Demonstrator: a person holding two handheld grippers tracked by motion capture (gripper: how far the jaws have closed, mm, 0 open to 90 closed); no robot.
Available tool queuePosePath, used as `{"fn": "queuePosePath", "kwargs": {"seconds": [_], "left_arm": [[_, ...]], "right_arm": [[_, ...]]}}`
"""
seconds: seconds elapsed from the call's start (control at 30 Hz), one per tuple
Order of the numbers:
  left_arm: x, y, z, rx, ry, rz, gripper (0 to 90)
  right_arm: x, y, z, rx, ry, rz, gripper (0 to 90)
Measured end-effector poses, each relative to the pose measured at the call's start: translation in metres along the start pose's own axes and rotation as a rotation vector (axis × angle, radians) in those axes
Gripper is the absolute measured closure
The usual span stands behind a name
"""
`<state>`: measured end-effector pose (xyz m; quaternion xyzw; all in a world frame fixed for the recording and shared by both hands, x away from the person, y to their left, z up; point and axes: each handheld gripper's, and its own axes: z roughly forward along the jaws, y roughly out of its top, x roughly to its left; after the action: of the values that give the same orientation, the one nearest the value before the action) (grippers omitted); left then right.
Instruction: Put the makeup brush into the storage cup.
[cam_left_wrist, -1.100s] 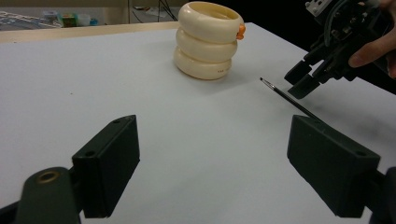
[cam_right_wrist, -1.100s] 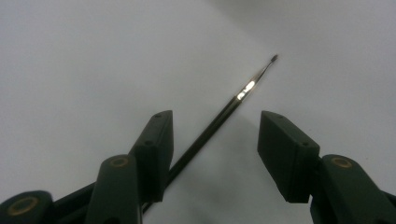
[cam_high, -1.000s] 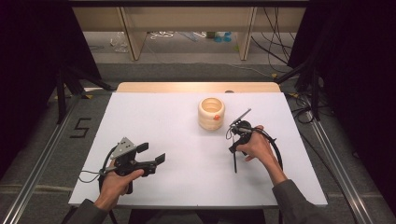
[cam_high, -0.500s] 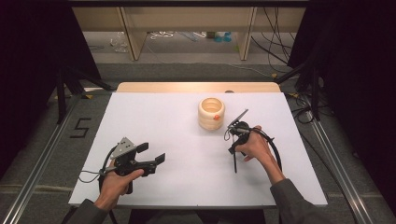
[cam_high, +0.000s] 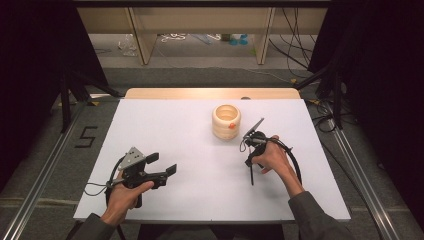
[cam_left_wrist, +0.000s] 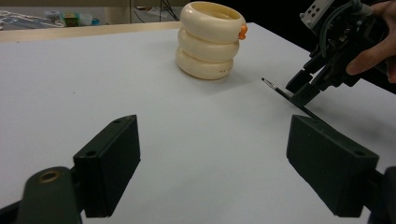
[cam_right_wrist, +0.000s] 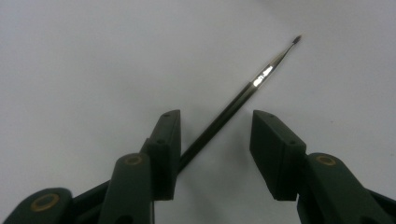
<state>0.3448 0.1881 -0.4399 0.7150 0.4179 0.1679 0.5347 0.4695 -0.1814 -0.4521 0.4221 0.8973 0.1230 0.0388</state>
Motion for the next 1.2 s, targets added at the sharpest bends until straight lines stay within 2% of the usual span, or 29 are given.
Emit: {"fn": "queuePosePath", "kwargs": {"seconds": [0.13,0.17,0.23,0.27,0.5,0.53,0.63,0.77,1.2], "left_arm": [[-0.0001,0.0,0.0002,-0.001,0.001,-0.002,16.9],[0.0,0.0,0.0,0.0,0.001,-0.001,17.0],[0.0,0.0001,-0.0001,-0.001,0.002,-0.002,17.0],[0.0,0.0001,-0.0002,-0.001,0.003,-0.002,17.0],[-0.0001,0.0001,-0.0003,-0.002,0.003,-0.002,17.0],[-0.0001,0.0001,-0.0003,-0.002,0.003,-0.002,17.0],[-0.0001,0.0001,-0.0002,-0.002,0.002,-0.004,17.0],[-0.0001,0.0001,-0.0002,-0.003,0.002,-0.003,17.0],[0.0001,0.0001,-0.0005,-0.003,0.002,-0.004,17.2]], "right_arm": [[0.001,0.0003,0.0006,0.016,0.006,0.004,56.1],[0.0006,0.0001,0.0029,0.001,0.001,-0.007,57.1],[0.0008,0.0,0.0028,0.013,0.003,-0.005,57.6],[0.0011,0.0,0.002,0.04,0.004,0.005,59.0],[0.0007,0.0,0.0026,0.04,-0.005,0.003,62.9],[-0.0013,-0.0003,0.0031,0.026,-0.012,-0.013,64.9],[-0.001,-0.0006,0.003,0.029,-0.007,0.002,66.8],[-0.003,-0.0002,0.0033,0.026,-0.01,-0.014,69.0],[-0.0054,0.0018,0.0029,0.054,-0.008,-0.034,76.6]]}}
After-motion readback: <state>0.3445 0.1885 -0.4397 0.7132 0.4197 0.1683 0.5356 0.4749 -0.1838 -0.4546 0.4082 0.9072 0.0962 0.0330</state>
